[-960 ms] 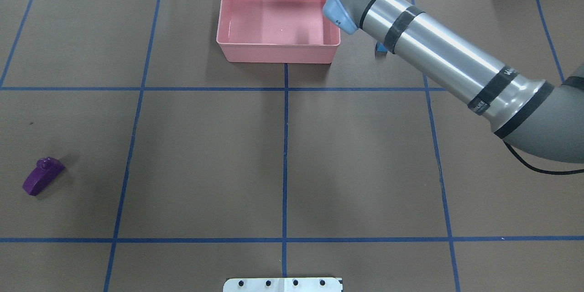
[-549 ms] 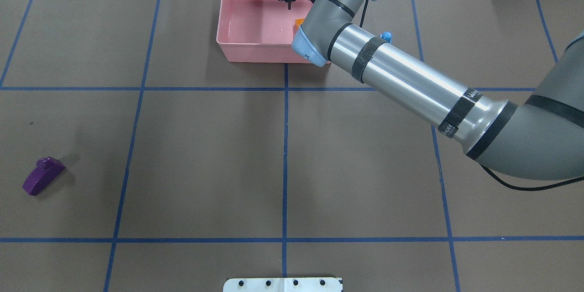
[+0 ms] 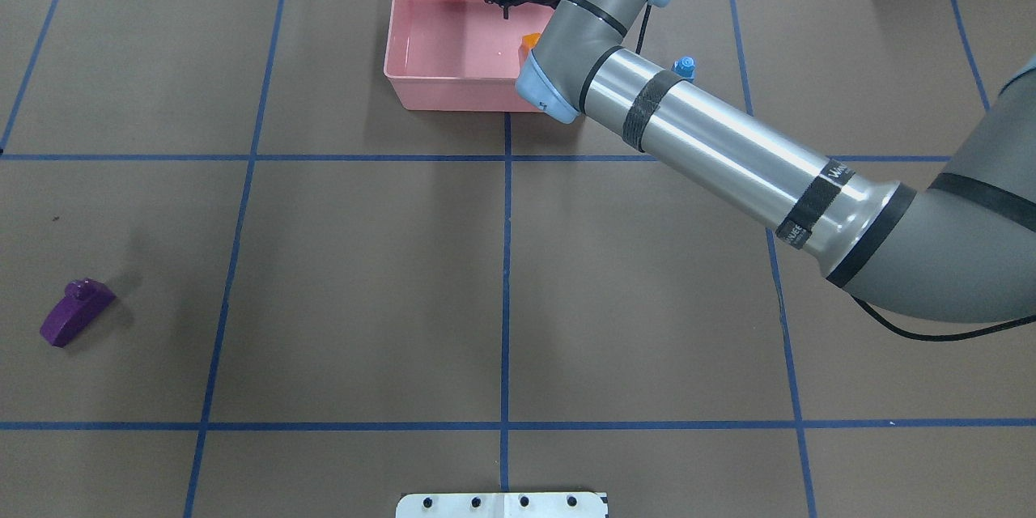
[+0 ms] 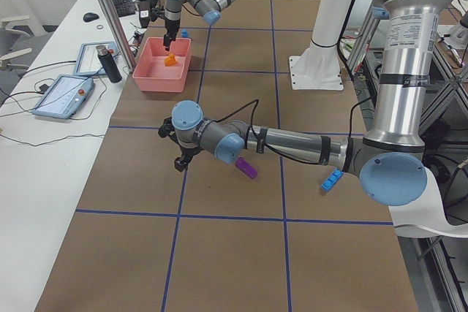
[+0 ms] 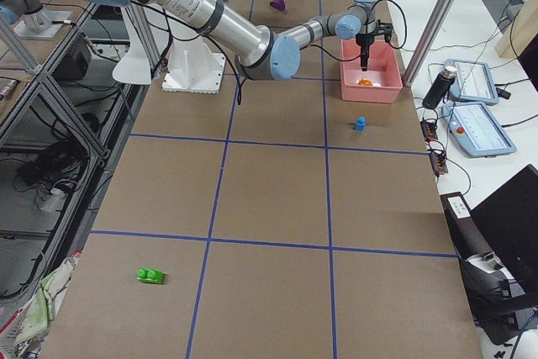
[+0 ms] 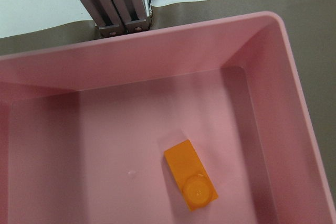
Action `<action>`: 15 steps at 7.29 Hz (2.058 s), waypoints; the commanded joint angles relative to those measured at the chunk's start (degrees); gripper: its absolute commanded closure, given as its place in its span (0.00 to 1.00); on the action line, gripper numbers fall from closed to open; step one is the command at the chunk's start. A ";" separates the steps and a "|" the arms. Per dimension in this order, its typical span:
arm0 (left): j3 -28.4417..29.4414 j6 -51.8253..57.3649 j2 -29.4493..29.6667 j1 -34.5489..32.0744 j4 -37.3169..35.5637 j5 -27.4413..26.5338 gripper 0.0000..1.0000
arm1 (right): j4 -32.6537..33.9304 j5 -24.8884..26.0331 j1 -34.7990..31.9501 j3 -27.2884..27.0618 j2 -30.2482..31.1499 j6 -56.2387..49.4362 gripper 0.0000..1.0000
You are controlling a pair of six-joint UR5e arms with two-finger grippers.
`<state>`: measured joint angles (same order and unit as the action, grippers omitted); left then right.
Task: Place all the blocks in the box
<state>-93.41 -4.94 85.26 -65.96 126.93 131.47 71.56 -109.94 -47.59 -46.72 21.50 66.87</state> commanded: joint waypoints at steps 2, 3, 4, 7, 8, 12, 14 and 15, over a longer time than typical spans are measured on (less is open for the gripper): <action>-5.87 -5.59 -7.45 8.64 5.96 -3.41 0.00 | 4.56 -0.53 -0.31 -3.55 0.39 -1.04 0.00; -7.38 -6.57 -8.61 10.31 5.96 -3.50 0.00 | 4.56 -0.53 -0.31 -3.55 0.39 -1.04 0.00; -7.31 -7.18 -8.97 12.24 5.88 -3.84 0.00 | 4.47 -0.53 -0.31 -3.55 0.47 -1.04 0.00; -6.70 -11.13 -9.15 19.00 5.79 -10.06 0.00 | 4.12 -0.53 -0.31 -3.55 1.09 -1.39 0.00; -6.52 -11.23 -8.97 19.64 5.79 -10.70 0.20 | 4.03 -0.53 -0.39 -3.55 1.18 -1.48 0.00; -7.04 -15.07 -9.23 19.30 5.88 -10.27 1.00 | 4.03 -1.32 -2.05 -5.39 3.10 -4.46 0.00; -8.18 -24.12 -7.57 18.77 5.88 -9.91 1.00 | 3.94 -3.43 -4.69 -5.48 5.56 -9.72 0.00; -9.49 -32.16 -4.87 16.51 5.27 -9.83 1.00 | 3.85 -4.22 -6.18 -5.48 6.70 -12.44 0.00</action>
<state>-101.54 -28.97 77.96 -47.62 132.68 121.51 75.50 -113.15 -52.01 -52.13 26.60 57.85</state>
